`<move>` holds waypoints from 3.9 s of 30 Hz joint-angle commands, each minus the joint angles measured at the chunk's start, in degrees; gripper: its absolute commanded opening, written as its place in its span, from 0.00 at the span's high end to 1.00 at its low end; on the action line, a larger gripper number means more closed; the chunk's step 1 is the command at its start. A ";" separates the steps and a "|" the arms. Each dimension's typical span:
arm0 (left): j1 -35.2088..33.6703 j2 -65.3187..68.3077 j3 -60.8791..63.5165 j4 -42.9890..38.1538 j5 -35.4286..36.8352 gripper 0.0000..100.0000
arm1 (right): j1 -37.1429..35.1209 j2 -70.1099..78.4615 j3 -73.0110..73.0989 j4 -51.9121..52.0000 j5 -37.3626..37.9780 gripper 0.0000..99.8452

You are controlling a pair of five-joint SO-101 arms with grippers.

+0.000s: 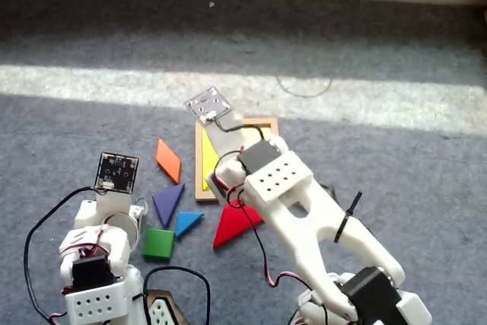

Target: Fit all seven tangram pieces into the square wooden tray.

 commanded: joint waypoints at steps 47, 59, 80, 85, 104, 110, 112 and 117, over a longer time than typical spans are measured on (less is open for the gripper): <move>-5.67 -0.40 0.66 -3.96 0.09 0.79 | -7.78 19.38 5.05 -5.49 12.13 0.83; -5.67 -0.40 0.66 -3.96 0.09 0.79 | -7.78 11.82 3.30 1.36 8.44 0.92; -5.93 -0.40 0.66 -4.13 0.09 0.78 | -9.63 3.21 4.18 6.64 10.02 0.80; -5.85 -0.40 0.66 -4.13 0.09 0.78 | -10.42 3.21 4.18 3.21 9.58 0.80; -5.76 -0.40 0.66 -4.22 0.09 0.78 | -7.96 3.82 4.97 -6.55 4.31 0.68; -5.76 -0.40 0.66 -4.22 0.09 0.78 | -10.42 3.91 6.55 -6.73 4.40 0.67; -5.76 -0.40 0.57 -4.04 0.09 0.78 | -10.15 3.91 6.55 -6.73 4.40 0.67; -6.20 -0.40 0.13 -4.04 0.09 0.78 | -3.30 3.38 6.55 -6.64 3.96 0.67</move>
